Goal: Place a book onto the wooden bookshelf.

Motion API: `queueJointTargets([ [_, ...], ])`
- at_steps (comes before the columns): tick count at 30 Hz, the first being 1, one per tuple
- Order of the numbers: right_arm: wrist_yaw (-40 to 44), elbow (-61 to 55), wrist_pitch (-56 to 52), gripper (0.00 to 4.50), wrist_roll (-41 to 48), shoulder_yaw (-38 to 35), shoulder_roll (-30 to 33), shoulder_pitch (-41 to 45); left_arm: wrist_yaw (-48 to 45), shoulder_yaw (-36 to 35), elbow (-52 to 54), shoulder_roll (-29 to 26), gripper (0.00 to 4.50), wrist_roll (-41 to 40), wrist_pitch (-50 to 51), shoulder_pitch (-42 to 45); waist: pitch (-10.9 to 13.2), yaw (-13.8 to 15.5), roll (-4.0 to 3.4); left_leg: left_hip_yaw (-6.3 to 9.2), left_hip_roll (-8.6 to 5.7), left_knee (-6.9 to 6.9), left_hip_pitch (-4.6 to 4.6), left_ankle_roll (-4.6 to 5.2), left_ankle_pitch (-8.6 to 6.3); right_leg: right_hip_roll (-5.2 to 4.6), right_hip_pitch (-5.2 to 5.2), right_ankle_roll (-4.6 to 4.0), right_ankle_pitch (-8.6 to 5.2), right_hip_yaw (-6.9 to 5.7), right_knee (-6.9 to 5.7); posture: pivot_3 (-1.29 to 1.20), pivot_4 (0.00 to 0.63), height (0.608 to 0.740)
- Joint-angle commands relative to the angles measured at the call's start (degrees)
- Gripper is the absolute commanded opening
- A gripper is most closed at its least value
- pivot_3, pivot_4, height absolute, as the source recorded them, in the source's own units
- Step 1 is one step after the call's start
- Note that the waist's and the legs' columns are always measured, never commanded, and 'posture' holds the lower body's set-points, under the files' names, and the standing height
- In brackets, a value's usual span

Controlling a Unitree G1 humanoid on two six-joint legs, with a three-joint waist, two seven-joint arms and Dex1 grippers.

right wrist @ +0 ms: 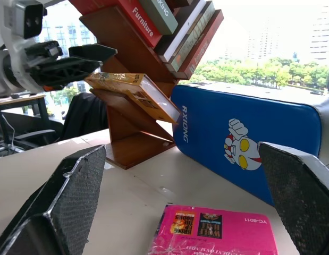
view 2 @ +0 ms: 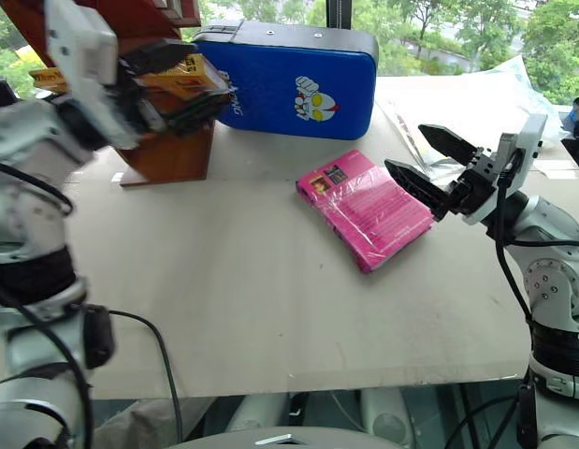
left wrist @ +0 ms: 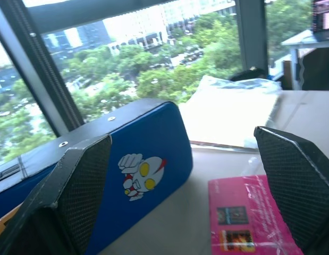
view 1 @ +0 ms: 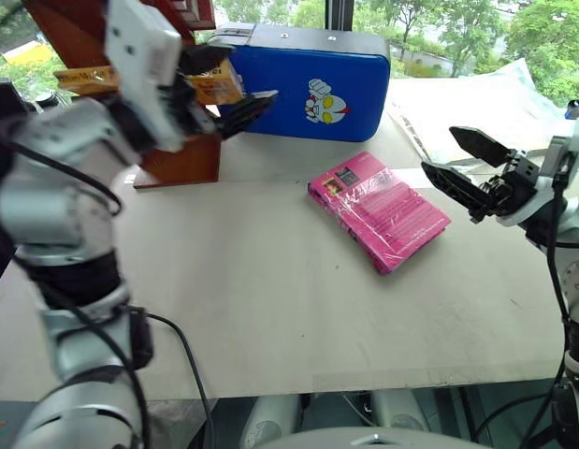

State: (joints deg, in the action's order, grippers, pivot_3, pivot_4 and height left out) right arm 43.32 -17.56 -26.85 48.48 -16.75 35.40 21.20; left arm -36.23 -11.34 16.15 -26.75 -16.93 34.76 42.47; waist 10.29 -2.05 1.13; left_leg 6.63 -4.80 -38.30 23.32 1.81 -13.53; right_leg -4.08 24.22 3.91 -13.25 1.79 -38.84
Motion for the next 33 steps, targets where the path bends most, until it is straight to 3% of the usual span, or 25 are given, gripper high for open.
queueJointTargets([
  [1, -0.32, -2.56, -0.02, 4.5, 1.26, -2.06, 0.84, 0.2, 8.42, 4.34, -2.2, 5.06, 4.42, 5.92, -9.59, -1.98, 0.0, 0.07, 0.0, -0.04, -0.01, 0.01, -0.06, 0.0, 0.0, -0.01, -0.04, 0.0, 0.0, 0.04, -0.01, 0.0, 0.15, 0.74],
  [4, -0.69, -2.6, -0.16, 4.5, 1.29, -2.23, 0.77, 0.38, 19.9, 5.17, -12.38, 13.05, 3.64, 10.68, -18.27, -0.55, 0.01, 0.39, 0.01, -0.07, -0.02, 0.03, -0.08, 0.0, -0.01, 0.03, -0.06, 0.0, 0.0, 0.05, 0.01, 0.0, 0.15, 0.74],
  [7, -1.14, -2.96, -0.04, 4.5, 1.3, -2.21, 0.59, 0.54, 33.12, 9.26, -21.03, 13.26, 2.57, 23.48, -32.75, 0.24, -0.01, 1.58, -0.02, -0.11, -0.02, 0.09, -0.35, 0.01, -0.02, 0.02, -0.34, 0.0, -0.01, 0.08, 0.1, 0.0, 0.15, 0.74],
  [10, -1.75, -3.17, 0.26, 4.5, 1.52, -2.3, 0.17, 0.55, 32.03, 10.52, -32.87, 13.86, 1.28, 23.14, -36.86, 4.37, -0.01, 1.87, -0.02, -0.08, -0.03, 0.11, -0.45, 0.02, -0.02, 0.04, -0.54, 0.01, 0.0, 0.02, 0.28, 0.0, 0.15, 0.74],
  [20, -2.77, -4.5, 0.67, 4.5, 1.22, -2.27, -0.23, 0.04, 37.57, 8.47, -65.32, 17.42, 1.28, 22.11, -55.3, 21.03, -0.01, 2.71, -0.01, -0.06, -0.08, 0.11, -0.23, 0.02, -0.02, 0.03, -0.5, 0.08, 0.04, -0.1, 0.57, 0.0, 0.15, 0.74],
  [21, -2.84, -4.61, 0.69, 4.5, 1.22, -2.31, -0.2, -0.03, 39.31, 7.96, -67.31, 17.43, 1.02, 22.15, -56.2, 22.23, -0.01, 2.67, -0.01, -0.06, -0.08, 0.13, -0.21, 0.03, -0.02, 0.04, -0.49, 0.11, 0.05, -0.1, 0.62, 0.0, 0.15, 0.74],
  [24, -3.02, -4.82, 0.64, 4.5, 1.3, -2.44, -0.12, -0.13, 43.77, 7.39, -70.9, 16.83, 0.03, 22.76, -58.2, 23.88, 0.0, 2.64, 0.0, -0.05, -0.08, 0.19, -0.21, 0.03, -0.02, 0.04, -0.48, 0.12, 0.06, -0.1, 0.66, 0.0, 0.15, 0.74],
  [33, -2.78, -4.27, 0.64, 4.5, 1.28, -2.54, 0.13, 0.12, 50.76, 7.06, -72.67, 14.99, 0.03, 23.59, -59.72, 22.46, 0.0, 2.75, 0.0, -0.01, -0.08, 0.21, -0.16, 0.03, -0.02, 0.05, -0.48, 0.18, 0.1, -0.14, 0.74, 0.0, 0.15, 0.74],
])
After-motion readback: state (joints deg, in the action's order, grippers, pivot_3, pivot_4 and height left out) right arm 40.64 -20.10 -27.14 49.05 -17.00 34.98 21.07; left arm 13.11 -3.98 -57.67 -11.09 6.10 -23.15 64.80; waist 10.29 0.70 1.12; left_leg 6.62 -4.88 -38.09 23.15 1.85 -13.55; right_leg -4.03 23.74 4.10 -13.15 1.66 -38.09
